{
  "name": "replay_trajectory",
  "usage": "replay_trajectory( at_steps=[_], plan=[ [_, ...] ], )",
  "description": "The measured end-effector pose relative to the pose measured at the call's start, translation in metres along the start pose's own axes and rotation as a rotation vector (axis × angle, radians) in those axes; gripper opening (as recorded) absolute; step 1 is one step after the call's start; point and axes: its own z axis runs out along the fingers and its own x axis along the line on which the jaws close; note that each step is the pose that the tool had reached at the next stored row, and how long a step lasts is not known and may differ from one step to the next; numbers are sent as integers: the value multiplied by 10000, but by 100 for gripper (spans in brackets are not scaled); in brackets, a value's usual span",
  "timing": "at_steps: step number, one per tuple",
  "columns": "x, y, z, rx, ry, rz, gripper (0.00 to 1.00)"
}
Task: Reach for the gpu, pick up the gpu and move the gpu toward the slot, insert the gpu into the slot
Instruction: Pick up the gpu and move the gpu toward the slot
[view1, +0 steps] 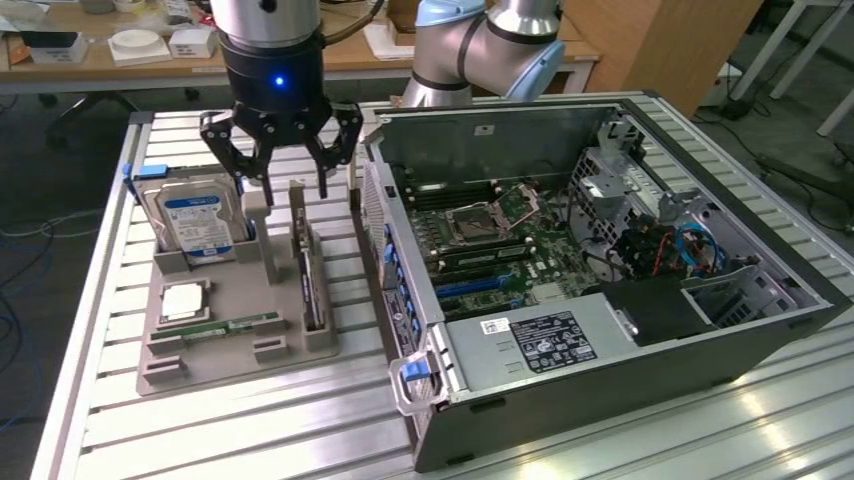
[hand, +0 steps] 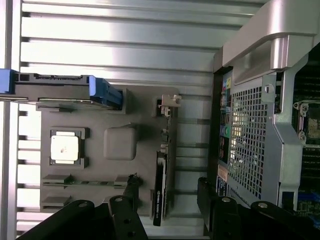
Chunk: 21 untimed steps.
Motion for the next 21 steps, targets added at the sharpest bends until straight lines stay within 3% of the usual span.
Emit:
replay_trajectory(
  at_steps=[7, 12, 21],
  plan=[
    [-10, -23, 115, -1, 18, -139, 59],
    [-7, -127, 202, -4, 16, -158, 59],
    [0, -186, 363, -1, 9, -83, 59]
  ],
)
